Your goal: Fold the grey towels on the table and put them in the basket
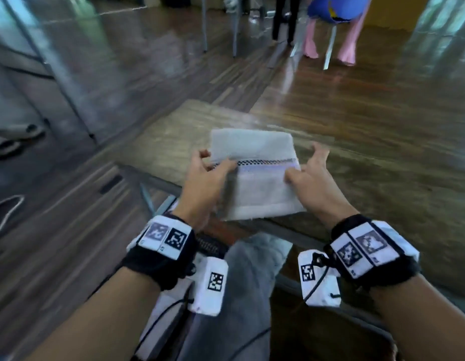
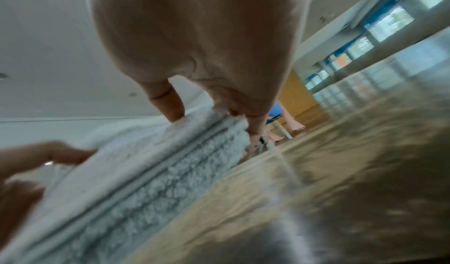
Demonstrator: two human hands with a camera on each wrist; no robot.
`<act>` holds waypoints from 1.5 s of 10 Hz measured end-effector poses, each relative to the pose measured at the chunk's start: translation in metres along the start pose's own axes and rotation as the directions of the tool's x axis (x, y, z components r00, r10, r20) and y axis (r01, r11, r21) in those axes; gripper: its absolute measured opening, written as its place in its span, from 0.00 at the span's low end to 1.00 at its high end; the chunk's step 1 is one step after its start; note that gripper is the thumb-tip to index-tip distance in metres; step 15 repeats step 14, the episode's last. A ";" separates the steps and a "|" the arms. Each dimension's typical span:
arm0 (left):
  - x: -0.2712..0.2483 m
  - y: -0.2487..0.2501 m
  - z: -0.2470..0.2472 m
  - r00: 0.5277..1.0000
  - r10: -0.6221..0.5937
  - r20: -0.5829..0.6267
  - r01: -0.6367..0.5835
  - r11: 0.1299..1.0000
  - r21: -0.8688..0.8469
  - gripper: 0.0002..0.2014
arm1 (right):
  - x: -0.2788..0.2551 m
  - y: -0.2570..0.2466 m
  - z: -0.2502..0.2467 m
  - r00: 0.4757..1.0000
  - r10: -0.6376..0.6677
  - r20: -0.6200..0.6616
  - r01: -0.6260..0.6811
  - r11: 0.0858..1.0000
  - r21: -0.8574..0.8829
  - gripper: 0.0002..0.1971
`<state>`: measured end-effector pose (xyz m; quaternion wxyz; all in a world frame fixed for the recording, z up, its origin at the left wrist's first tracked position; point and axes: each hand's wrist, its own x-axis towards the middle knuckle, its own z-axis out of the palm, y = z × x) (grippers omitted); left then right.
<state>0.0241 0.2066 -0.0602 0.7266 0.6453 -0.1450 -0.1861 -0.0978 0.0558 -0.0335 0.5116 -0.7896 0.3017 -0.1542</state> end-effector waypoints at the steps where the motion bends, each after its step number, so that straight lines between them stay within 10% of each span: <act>1: -0.004 -0.015 -0.079 0.986 0.007 -0.164 -0.005 1.000 0.014 0.18 | 0.015 -0.026 0.061 0.974 -0.126 0.187 0.138 0.989 -0.053 0.32; 4: -0.038 -0.142 -0.221 0.818 -0.242 -0.521 0.285 0.959 0.001 0.25 | 0.029 -0.005 0.244 0.792 -0.022 0.610 0.248 0.925 -0.288 0.21; 7: -0.062 -0.250 -0.219 0.722 -0.521 -0.455 0.572 0.820 -0.032 0.07 | 0.045 0.081 0.314 0.668 0.425 0.610 0.058 0.788 -0.613 0.22; 12: -0.022 -0.310 -0.211 0.618 -0.665 -0.419 0.735 0.678 0.008 0.10 | 0.068 0.131 0.328 0.665 0.494 0.560 0.022 0.736 -0.676 0.26; 15: -0.011 -0.275 -0.208 0.655 -0.420 -0.627 0.700 0.649 0.296 0.08 | 0.069 0.100 0.314 0.762 0.334 0.555 0.022 0.842 -0.539 0.18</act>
